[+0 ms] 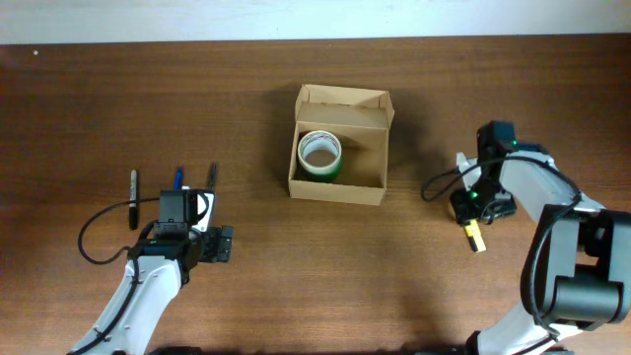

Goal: Pack container
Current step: 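Grasp the yellow highlighter with the right gripper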

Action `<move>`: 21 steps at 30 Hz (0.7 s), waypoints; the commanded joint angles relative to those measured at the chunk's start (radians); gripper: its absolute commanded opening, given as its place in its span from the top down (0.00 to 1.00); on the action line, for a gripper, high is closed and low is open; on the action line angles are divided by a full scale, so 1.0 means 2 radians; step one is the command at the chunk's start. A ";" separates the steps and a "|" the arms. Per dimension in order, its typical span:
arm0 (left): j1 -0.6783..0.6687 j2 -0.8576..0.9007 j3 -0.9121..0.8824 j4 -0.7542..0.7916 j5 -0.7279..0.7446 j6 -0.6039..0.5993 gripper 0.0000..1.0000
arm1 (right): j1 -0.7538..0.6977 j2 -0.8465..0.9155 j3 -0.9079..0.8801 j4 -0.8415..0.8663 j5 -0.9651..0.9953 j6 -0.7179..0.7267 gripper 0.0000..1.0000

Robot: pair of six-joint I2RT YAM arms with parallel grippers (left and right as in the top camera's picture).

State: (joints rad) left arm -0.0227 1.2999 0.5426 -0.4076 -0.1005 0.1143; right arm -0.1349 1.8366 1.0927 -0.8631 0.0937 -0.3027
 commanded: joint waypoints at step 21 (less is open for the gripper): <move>0.003 0.003 0.006 -0.001 0.005 -0.004 0.01 | 0.018 0.002 0.397 -0.203 -0.178 0.081 0.96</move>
State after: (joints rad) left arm -0.0227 1.2999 0.5426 -0.4084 -0.1005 0.1139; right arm -0.1280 1.8690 1.6569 -1.2213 -0.1730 -0.1928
